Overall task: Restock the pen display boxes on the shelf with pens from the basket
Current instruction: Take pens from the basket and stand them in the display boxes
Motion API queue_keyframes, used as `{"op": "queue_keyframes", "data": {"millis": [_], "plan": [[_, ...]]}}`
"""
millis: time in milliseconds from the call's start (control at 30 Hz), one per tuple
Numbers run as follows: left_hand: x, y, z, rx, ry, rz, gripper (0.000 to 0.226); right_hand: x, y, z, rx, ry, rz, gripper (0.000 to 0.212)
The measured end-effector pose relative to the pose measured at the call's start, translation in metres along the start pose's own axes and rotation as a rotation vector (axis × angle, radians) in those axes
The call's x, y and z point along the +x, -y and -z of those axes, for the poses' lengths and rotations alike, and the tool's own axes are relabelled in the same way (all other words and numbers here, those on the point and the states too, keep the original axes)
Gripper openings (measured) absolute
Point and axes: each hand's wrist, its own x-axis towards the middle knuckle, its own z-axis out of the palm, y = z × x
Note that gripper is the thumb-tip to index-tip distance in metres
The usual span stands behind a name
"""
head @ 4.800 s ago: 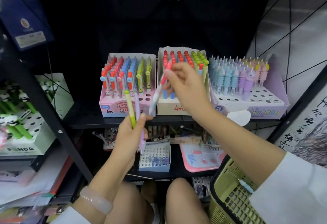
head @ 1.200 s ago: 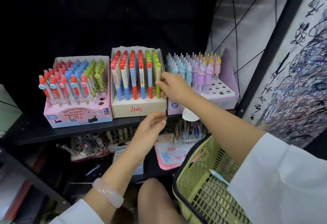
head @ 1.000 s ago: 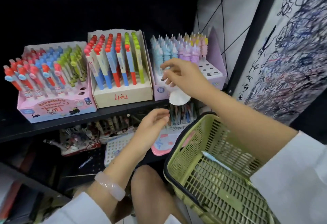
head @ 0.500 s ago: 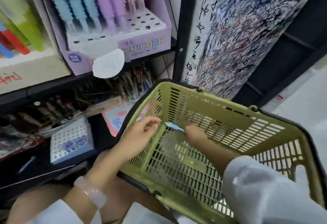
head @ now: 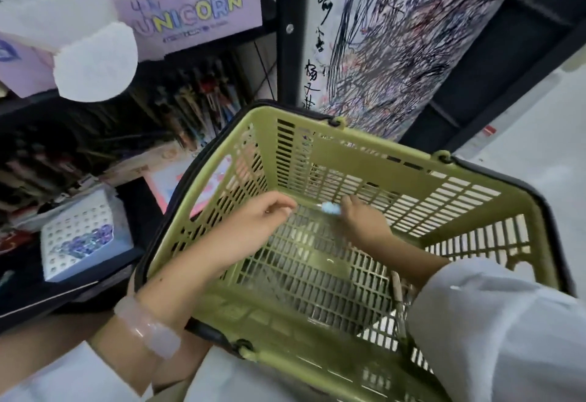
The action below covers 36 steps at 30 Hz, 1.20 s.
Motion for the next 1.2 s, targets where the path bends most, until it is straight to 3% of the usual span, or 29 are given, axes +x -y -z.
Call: {"op": "queue_keyframes", "data": {"millis": [233, 500, 633, 867, 933, 1000, 1100, 1200], "plan": [[0.005, -0.006, -0.014, 0.015, 0.091, -0.028, 0.021, -0.044, -0.051, -0.011, -0.234, 0.195, -0.174, 0.04], [0.0, 0.002, -0.018, 0.013, 0.073, -0.011, 0.02, -0.06, -0.053, -0.009, 0.193, 0.304, -0.436, 0.023], [-0.001, 0.002, -0.019, 0.02, 0.056, -0.018, 0.018, -0.077, -0.05, -0.027, 0.322, 0.325, -0.575, 0.027], [-0.012, 0.003, -0.009, -0.011, 0.012, -0.077, 0.019, -0.076, -0.031, -0.008, 0.318, 0.235, -0.567, 0.02], [-0.015, 0.005, -0.005, 0.01, -0.008, -0.108, 0.019, -0.063, -0.01, 0.022, 0.49, 0.18, -0.498, 0.014], [-0.017, 0.007, 0.001, 0.019, -0.031, -0.122, 0.026, -0.052, 0.019, 0.054, 0.93, 0.203, -0.52, 0.015], [-0.025, 0.01, 0.014, 0.018, -0.044, -0.137, 0.05, -0.046, 0.067, 0.096, 1.7, 0.47, -0.499, 0.024], [-0.042, 0.006, 0.023, 0.148, -0.004, -0.313, 0.065, -0.051, 0.113, 0.117, 1.893, 0.576, -0.408, 0.023]]}}
